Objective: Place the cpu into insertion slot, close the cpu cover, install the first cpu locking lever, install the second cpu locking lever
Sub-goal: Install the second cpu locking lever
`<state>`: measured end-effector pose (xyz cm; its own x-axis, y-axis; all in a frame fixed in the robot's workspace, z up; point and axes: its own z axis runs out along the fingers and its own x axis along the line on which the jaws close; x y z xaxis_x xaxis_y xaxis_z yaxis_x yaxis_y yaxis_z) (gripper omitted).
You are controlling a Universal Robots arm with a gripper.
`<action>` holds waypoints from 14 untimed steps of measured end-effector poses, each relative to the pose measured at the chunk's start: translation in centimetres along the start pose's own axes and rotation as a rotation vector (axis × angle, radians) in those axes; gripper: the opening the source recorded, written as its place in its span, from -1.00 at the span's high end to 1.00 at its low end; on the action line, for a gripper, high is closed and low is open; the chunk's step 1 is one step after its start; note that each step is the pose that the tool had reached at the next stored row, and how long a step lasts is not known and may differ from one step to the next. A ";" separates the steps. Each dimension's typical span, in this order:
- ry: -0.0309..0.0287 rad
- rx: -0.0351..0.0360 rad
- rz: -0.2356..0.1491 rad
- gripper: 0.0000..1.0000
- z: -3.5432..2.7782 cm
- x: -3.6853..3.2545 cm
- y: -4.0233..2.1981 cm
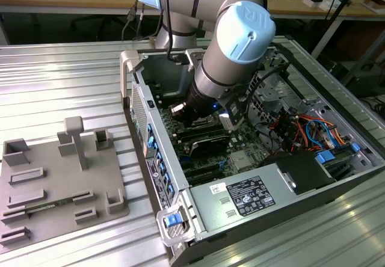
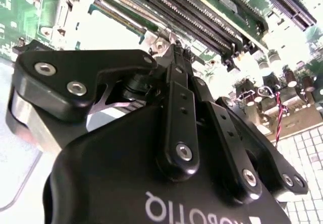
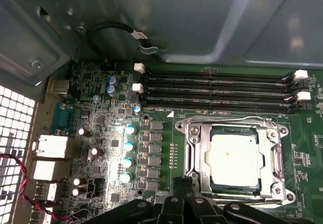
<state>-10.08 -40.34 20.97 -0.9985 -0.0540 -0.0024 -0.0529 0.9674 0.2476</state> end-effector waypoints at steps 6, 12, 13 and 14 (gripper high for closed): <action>0.0032 0.0601 0.000 0.79 -0.76 -0.09 1.74; 0.0029 0.1074 0.000 0.79 -1.37 -0.13 2.50; 0.0027 0.1080 0.000 0.79 -1.52 -0.13 2.54; 0.0025 0.1082 0.000 0.79 -1.57 -0.13 2.56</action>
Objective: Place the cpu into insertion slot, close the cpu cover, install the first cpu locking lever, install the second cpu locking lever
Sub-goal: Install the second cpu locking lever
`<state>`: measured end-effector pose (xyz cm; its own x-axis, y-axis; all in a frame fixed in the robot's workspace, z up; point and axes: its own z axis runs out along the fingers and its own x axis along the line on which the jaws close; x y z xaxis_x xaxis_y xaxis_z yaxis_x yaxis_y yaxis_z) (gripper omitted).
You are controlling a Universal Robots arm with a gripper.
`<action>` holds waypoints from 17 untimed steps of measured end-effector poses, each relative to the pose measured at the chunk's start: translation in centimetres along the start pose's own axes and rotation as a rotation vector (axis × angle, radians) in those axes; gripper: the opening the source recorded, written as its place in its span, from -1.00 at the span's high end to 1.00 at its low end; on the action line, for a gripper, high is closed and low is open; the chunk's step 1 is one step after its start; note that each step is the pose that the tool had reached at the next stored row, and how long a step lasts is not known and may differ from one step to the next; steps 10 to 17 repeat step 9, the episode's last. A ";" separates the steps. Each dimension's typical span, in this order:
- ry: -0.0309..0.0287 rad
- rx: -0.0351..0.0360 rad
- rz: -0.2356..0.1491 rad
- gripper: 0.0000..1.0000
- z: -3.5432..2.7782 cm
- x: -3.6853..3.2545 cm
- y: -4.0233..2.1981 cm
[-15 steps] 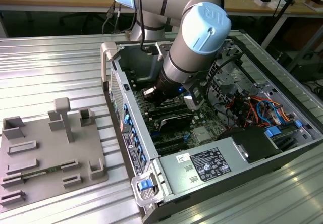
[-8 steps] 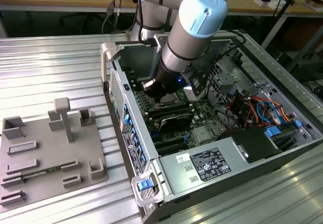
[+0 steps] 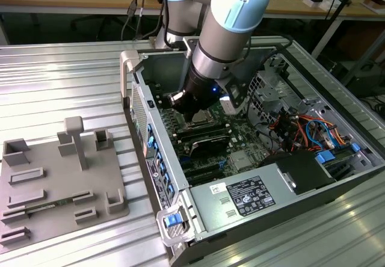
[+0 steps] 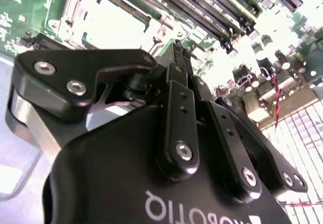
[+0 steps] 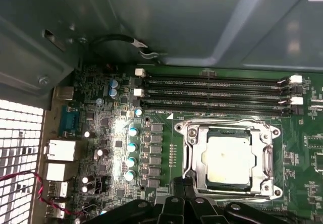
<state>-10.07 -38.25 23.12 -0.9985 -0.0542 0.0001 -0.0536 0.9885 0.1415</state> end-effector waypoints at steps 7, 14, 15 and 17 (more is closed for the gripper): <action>-0.0001 0.0001 0.000 0.79 0.00 0.01 0.00; -0.0001 0.0000 0.000 0.79 0.00 0.01 0.00; -0.0001 0.0000 0.000 0.79 0.00 0.01 0.00; -0.0001 0.0000 0.000 0.79 0.00 0.01 0.00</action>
